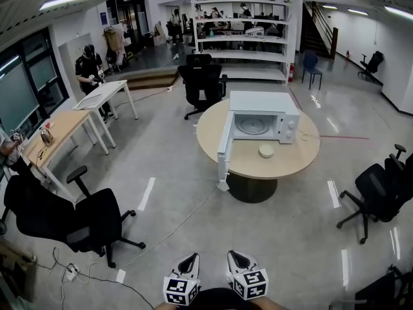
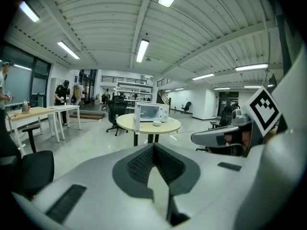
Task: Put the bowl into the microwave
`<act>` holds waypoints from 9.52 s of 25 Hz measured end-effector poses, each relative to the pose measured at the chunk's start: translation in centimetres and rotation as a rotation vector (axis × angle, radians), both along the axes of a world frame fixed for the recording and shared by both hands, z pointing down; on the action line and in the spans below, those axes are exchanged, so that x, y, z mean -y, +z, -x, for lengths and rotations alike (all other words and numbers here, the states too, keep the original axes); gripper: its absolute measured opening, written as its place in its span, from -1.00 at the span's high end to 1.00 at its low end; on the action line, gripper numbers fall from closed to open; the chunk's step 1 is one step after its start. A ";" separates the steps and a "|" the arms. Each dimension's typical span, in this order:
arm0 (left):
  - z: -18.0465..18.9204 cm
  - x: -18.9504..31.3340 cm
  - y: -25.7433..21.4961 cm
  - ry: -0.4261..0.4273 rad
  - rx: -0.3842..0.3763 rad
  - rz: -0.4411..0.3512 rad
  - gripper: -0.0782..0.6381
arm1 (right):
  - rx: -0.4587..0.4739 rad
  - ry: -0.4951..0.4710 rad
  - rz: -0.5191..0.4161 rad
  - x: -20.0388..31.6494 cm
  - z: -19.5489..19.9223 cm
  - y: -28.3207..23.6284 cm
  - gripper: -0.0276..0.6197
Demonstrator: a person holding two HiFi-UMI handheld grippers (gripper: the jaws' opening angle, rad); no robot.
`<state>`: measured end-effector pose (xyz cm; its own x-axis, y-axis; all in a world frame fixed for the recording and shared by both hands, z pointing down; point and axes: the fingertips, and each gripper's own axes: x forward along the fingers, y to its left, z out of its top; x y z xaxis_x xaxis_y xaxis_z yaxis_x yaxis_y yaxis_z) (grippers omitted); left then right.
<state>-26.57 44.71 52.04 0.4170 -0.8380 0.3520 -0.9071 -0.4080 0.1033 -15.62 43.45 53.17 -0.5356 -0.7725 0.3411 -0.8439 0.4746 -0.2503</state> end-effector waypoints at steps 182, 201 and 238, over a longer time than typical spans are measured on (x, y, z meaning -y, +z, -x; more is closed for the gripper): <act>-26.8 57.3 -0.1 0.231 -0.075 -0.021 0.65 | -0.164 0.162 0.061 54.7 -24.8 -0.7 0.87; -23.9 60.9 0.3 0.303 -0.156 -0.026 0.65 | -0.236 0.228 0.084 57.0 -21.3 -0.4 0.87; -31.3 67.5 1.6 0.051 -0.032 0.037 0.65 | -0.062 -0.016 0.114 67.1 -29.7 2.4 0.87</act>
